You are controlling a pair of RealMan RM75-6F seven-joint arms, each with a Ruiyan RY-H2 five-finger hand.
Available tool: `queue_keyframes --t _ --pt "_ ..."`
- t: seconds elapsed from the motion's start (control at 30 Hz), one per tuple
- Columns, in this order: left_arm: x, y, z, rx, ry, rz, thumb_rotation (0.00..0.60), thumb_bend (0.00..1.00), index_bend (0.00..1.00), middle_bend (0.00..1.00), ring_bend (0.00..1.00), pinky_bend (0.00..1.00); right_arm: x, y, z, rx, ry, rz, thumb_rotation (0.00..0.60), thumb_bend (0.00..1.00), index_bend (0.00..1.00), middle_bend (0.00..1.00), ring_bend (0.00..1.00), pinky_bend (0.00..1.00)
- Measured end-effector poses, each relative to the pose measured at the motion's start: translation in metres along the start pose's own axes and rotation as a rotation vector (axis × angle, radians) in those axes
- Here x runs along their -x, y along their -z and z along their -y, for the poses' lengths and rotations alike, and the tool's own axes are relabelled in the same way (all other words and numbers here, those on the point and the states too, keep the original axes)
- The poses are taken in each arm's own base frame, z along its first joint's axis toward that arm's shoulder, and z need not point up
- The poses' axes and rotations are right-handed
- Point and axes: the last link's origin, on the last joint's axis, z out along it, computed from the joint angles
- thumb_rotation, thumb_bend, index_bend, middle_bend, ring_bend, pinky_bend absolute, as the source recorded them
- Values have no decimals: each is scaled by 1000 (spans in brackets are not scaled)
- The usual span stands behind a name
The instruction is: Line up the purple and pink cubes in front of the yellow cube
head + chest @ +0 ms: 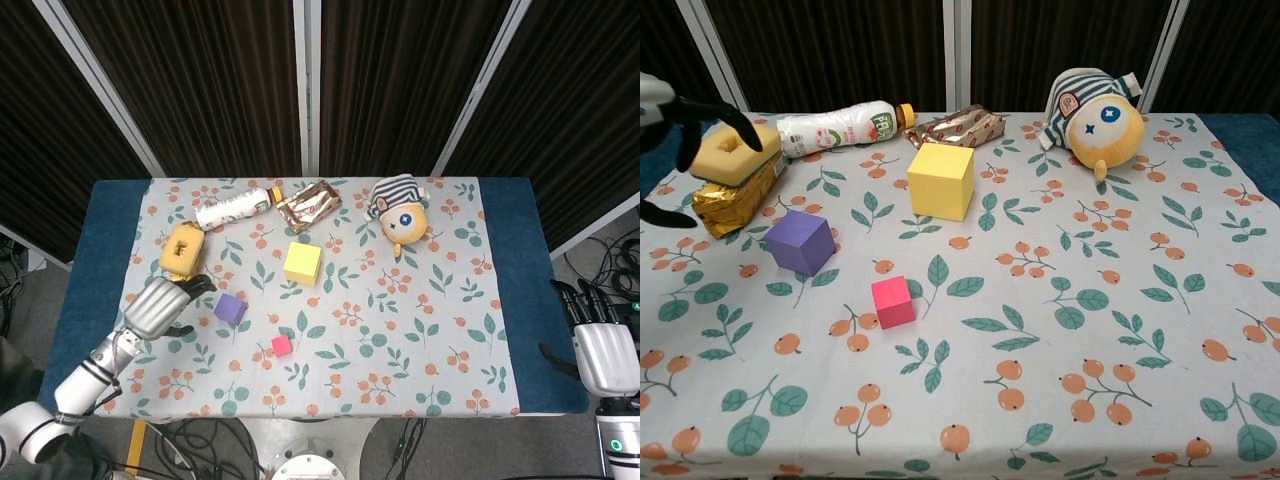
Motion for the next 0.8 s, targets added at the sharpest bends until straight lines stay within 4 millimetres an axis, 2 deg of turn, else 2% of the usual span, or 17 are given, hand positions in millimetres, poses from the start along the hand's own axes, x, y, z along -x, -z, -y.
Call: queue_keyframes --t 0.03,0.1,0.17,0.2,0.33,0.47,0.57,0.8 --pt "3 -5 -3 5 -12 6 600 90 320 358 612 831 0 0 0 -1 1 -1 600 127 0 125 5 95" --pt "11 -16 -9 14 -40 19 600 84 307 351 510 799 -1 1 0 -3 2 -5 600 127 0 126 5 95" --pt "17 -25 -13 15 -67 32 600 73 302 338 395 724 -2 2 0 0 2 -8 600 128 0 126 5 95" --pt "19 -28 -14 14 -77 37 600 71 302 335 373 696 -2 2 -1 2 2 -9 600 127 0 126 5 95" --pt "28 -39 -16 -8 -107 70 600 70 311 326 268 466 -2 3 -2 7 -1 -8 600 127 0 126 5 95" --pt "34 -47 -14 -48 -127 97 600 78 345 264 163 259 -2 4 -2 6 -5 -9 600 127 0 125 5 95" --pt "37 -51 -13 -75 -130 104 600 111 364 240 141 202 -1 4 -3 7 -8 -7 600 127 0 125 5 95" --pt "44 -57 -14 -109 -82 126 600 173 415 230 135 186 1 3 -3 1 -16 -1 600 128 0 125 5 95"
